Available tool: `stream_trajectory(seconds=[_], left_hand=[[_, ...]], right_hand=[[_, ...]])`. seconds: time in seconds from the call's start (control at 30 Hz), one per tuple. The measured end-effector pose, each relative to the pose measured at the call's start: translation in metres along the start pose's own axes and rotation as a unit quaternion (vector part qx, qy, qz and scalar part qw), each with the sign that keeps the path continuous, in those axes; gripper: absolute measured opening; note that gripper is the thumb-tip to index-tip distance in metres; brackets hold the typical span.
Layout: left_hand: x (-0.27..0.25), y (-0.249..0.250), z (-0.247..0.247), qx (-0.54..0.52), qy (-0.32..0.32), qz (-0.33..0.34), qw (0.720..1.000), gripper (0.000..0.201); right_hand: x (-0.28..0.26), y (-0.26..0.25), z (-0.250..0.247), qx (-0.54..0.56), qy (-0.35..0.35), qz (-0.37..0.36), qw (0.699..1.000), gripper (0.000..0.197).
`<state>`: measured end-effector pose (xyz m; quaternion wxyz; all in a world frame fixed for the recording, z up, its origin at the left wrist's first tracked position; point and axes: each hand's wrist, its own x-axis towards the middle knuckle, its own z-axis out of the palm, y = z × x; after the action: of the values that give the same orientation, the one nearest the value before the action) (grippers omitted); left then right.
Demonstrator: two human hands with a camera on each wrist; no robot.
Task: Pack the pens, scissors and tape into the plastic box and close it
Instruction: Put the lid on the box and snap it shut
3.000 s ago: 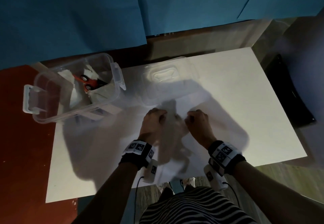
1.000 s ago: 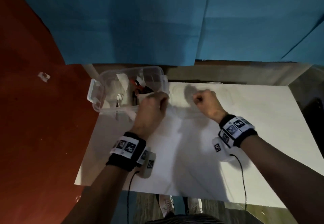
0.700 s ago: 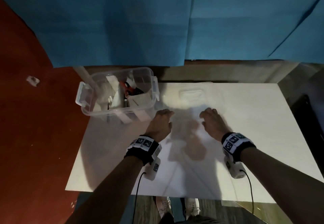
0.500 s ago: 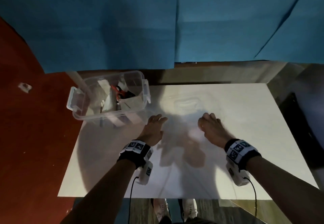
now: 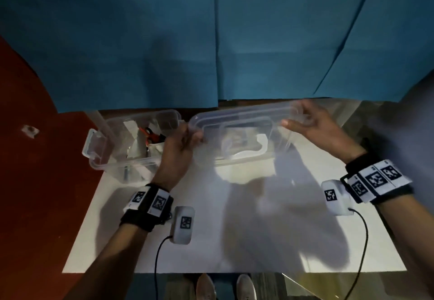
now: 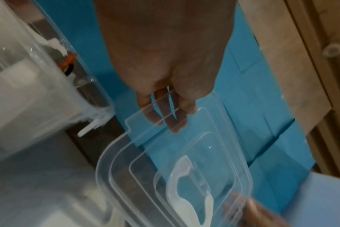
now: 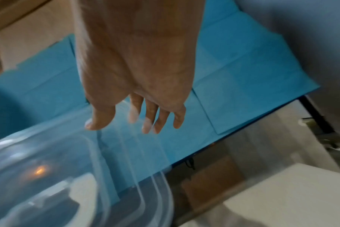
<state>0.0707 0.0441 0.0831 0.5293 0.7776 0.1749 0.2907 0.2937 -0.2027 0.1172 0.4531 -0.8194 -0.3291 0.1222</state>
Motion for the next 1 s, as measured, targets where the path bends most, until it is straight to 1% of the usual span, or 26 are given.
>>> stream_trajectory(seconds=[0.03,0.07,0.1,0.13,0.17,0.23,0.27,0.33,0.37,0.4,0.5,0.57,0.6,0.67,0.73,0.8,0.83,0.87,0.93,0.97,1.0], left_hand=[[0.002,0.003,-0.01,-0.019,0.01,-0.007,1.0,0.01],[0.005,0.006,-0.019,-0.032,0.022,-0.012,0.999,0.014],[0.007,0.008,-0.028,-0.038,0.029,-0.024,0.999,0.019],[0.009,0.011,-0.036,-0.04,0.033,-0.035,0.998,0.02],[0.011,0.015,-0.044,-0.038,0.039,-0.044,0.998,0.019],[0.014,0.023,-0.06,-0.038,0.072,-0.054,0.995,0.016],[0.015,0.024,-0.068,-0.038,0.095,-0.049,0.994,0.017],[0.014,0.02,-0.088,-0.034,0.135,-0.04,0.989,0.016],[0.013,0.015,-0.097,-0.034,0.146,-0.05,0.987,0.013],[0.01,0.008,-0.107,-0.04,0.151,-0.067,0.986,0.013],[0.006,-0.012,-0.132,-0.041,0.168,-0.136,0.976,0.021],[0.007,-0.022,-0.15,-0.045,0.196,-0.156,0.967,0.02],[0.008,-0.026,-0.159,-0.042,0.212,-0.164,0.963,0.018],[0.011,-0.038,-0.176,0.001,0.227,-0.185,0.956,0.019],[0.013,-0.054,-0.194,0.088,0.208,-0.195,0.954,0.015],[0.016,-0.073,-0.206,0.145,0.188,-0.212,0.948,0.014],[0.017,-0.08,-0.209,0.167,0.178,-0.228,0.943,0.015],[0.017,-0.09,-0.211,0.201,0.168,-0.244,0.934,0.016],[0.017,-0.108,-0.214,0.287,0.162,-0.251,0.91,0.025],[0.016,-0.111,-0.214,0.321,0.16,-0.253,0.898,0.029],[0.016,-0.116,-0.213,0.339,0.163,-0.256,0.891,0.032]], right_hand=[[-0.002,0.004,0.0,0.033,0.01,0.017,0.999,0.048],[-0.004,0.008,0.004,0.08,0.0,0.036,0.996,0.055],[-0.006,0.01,0.011,0.126,-0.025,0.052,0.99,0.058],[-0.006,0.01,0.02,0.165,-0.049,0.058,0.983,0.056],[-0.005,0.007,0.031,0.204,-0.062,0.056,0.975,0.046],[0.0,-0.007,0.054,0.276,-0.036,0.041,0.96,0.013],[0.004,-0.016,0.064,0.299,-0.016,0.042,0.953,0.003],[0.011,-0.032,0.086,0.319,0.0,0.057,0.946,0.006],[0.015,-0.039,0.097,0.329,-0.004,0.069,0.942,0.008],[0.018,-0.044,0.109,0.341,-0.011,0.082,0.936,0.009],[0.03,-0.057,0.143,0.356,-0.046,0.113,0.926,0.01],[0.034,-0.069,0.162,0.346,-0.073,0.115,0.928,0.006],[0.037,-0.074,0.172,0.331,-0.076,0.111,0.934,0.005],[0.043,-0.082,0.191,0.28,-0.064,0.101,0.953,0.012],[0.05,-0.089,0.21,0.22,-0.047,0.084,0.971,0.009],[0.058,-0.095,0.229,0.147,-0.024,0.07,0.986,0.005],[0.061,-0.099,0.236,0.11,-0.021,0.066,0.991,0.011],[0.064,-0.102,0.243,0.072,-0.024,0.063,0.995,0.016],[0.066,-0.105,0.254,0.011,-0.039,0.062,0.997,0.014],[0.067,-0.106,0.259,-0.011,-0.044,0.062,0.997,0.017],[0.069,-0.105,0.264,-0.038,-0.048,0.064,0.996,0.023]])
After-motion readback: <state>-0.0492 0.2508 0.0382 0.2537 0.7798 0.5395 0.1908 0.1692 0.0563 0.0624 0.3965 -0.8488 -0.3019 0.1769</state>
